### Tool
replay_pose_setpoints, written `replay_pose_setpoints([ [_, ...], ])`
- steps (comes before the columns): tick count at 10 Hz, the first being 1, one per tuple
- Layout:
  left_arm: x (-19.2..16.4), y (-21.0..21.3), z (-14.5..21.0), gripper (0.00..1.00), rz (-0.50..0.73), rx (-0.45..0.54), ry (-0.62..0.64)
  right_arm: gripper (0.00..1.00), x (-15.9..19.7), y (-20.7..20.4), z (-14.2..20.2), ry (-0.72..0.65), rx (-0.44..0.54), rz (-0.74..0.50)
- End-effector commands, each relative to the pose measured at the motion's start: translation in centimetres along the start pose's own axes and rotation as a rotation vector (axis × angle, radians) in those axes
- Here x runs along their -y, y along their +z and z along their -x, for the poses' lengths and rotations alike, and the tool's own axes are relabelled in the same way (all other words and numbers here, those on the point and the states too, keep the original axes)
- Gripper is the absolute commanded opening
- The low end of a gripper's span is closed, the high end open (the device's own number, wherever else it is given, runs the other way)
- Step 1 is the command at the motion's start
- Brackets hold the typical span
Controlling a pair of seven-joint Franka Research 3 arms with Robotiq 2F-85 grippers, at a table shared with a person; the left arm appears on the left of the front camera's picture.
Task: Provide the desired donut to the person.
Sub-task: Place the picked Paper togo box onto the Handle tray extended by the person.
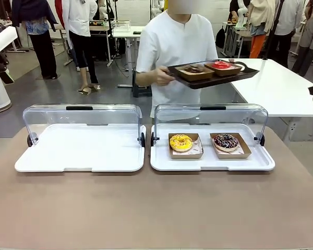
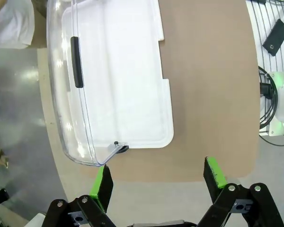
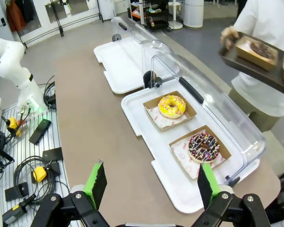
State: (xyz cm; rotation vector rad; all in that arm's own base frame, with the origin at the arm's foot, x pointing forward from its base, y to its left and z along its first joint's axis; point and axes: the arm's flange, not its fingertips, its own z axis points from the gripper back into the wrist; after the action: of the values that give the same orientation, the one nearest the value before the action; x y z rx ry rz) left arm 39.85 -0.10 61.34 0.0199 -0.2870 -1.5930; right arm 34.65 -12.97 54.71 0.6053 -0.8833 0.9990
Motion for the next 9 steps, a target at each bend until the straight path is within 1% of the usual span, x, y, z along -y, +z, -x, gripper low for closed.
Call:
replay_pose_setpoints([
  [1, 0.1, 0.1, 0.1, 1.00, 0.003, 0.022, -0.011, 1.00, 0.1, -0.2, -0.1, 0.010, 0.025, -0.003],
  [2, 0.1, 0.1, 0.1, 1.00, 0.003, 0.022, -0.011, 1.00, 0.1, -0.2, -0.1, 0.010, 0.025, -0.003],
  [3, 0.0, 0.0, 0.0, 1.00, 0.000, 0.000, 0.000, 1.00, 0.1, -0.2, -0.1, 0.010, 0.025, -0.003],
  [4, 0.4, -0.7, 3.2, 1.00, 0.118, 0.315, 0.069, 1.00, 0.1, -0.2, -0.1, 0.010, 0.025, -0.003],
  [5, -0.1, -1.3, 5.6, 1.00, 0.116, 0.498, 0.065, 1.00, 0.1, -0.2, -0.1, 0.010, 0.025, -0.003],
  [6, -2.9, -1.6, 7.8, 1.00, 0.144, 0.646, 0.050, 1.00, 0.1, -0.2, -0.1, 0.010, 0.025, -0.003],
  [7, -1.7, -2.3, 9.9, 1.00, 0.121, 0.766, 0.102, 1.00, 0.1, -0.2, -0.1, 0.010, 0.025, -0.003],
  [8, -0.7, -3.1, 12.1, 1.00, 0.084, 0.826, 0.122, 1.00, 0.1, -0.2, -0.1, 0.010, 0.025, -0.003],
  [9, -0.3, -3.8, 14.2, 1.00, 0.006, 0.866, 0.175, 1.00, 0.1, -0.2, -0.1, 0.010, 0.025, -0.003],
])
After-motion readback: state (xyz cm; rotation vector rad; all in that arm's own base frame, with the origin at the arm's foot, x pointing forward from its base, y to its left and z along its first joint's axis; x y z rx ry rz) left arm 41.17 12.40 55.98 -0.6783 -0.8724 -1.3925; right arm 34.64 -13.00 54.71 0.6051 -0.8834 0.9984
